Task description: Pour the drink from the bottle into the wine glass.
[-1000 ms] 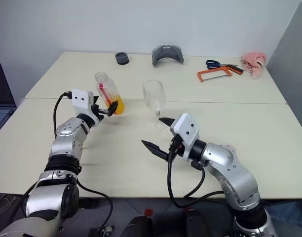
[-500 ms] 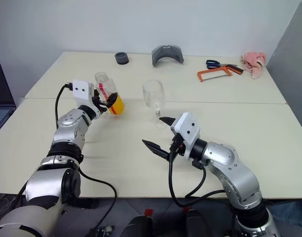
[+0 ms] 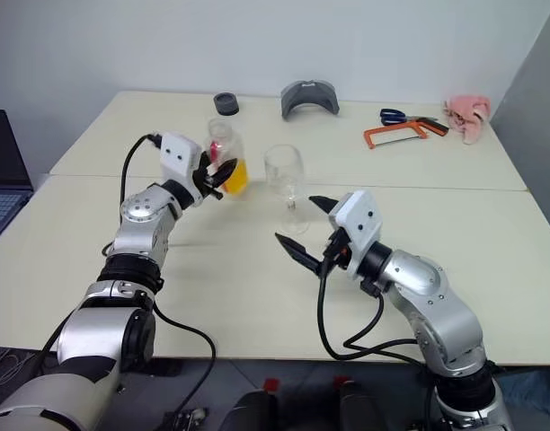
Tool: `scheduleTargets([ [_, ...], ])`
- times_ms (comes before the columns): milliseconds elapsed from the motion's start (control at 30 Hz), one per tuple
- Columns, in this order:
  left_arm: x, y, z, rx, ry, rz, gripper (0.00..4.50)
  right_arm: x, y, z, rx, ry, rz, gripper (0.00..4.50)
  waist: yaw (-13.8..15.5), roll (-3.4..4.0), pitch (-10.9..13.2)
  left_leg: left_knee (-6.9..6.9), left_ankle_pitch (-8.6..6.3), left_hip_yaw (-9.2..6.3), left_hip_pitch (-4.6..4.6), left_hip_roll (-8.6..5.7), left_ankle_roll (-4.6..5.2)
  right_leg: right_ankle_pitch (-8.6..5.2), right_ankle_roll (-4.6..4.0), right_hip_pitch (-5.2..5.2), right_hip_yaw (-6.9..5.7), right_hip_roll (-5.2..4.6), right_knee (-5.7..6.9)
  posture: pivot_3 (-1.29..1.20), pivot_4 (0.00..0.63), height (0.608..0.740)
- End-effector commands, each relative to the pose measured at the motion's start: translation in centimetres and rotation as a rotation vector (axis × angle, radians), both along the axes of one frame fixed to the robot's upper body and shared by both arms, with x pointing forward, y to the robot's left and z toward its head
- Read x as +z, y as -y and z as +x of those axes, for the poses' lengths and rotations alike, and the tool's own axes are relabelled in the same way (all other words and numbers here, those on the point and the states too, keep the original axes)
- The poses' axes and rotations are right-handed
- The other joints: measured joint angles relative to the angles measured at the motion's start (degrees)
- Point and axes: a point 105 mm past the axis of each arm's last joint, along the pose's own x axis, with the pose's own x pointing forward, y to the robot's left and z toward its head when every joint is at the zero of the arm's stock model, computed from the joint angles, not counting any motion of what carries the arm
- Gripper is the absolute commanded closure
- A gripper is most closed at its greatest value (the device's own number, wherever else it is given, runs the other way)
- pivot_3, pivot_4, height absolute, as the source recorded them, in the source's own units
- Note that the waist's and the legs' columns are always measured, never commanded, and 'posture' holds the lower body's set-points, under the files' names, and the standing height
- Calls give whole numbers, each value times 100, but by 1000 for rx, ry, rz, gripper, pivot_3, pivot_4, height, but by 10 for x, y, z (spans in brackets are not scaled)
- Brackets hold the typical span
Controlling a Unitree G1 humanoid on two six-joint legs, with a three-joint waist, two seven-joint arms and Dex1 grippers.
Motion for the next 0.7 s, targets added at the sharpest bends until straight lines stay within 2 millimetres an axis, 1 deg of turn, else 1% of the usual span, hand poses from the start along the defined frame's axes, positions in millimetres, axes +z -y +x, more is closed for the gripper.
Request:
scheduleTargets([
  [33,38,16,-11,-44,200,139,2828,20,8,1,-29,74,48,0,-15,0,0,-1,0,2,1,0,0,0,0,0,1,0,0,0,150,740],
  [133,49,21,-15,-41,306,252,2829,26,11,5,-55,113,70,0,-41,0,0,-3,-2,8,4,0,3,0,0,0,4,6,0,0,150,740],
  [233,57,20,-14,-14,375,327,2829,24,9,6,-34,88,74,0,-46,0,0,-3,-10,9,4,0,18,0,0,-2,3,8,1,0,150,740],
  [400,57,16,-11,15,423,421,2829,22,6,13,-39,64,65,0,-44,0,0,-2,-12,11,4,-1,21,0,0,-2,4,5,1,0,150,740],
  [533,57,19,-11,22,469,494,2829,23,1,18,-39,50,79,0,-45,0,0,-1,-11,9,2,-2,21,0,0,-2,3,5,2,0,150,740],
  [700,56,24,-10,19,513,570,2829,21,1,26,-74,36,67,0,-46,0,0,-2,-11,7,0,-3,20,0,0,-4,0,4,2,0,150,740],
])
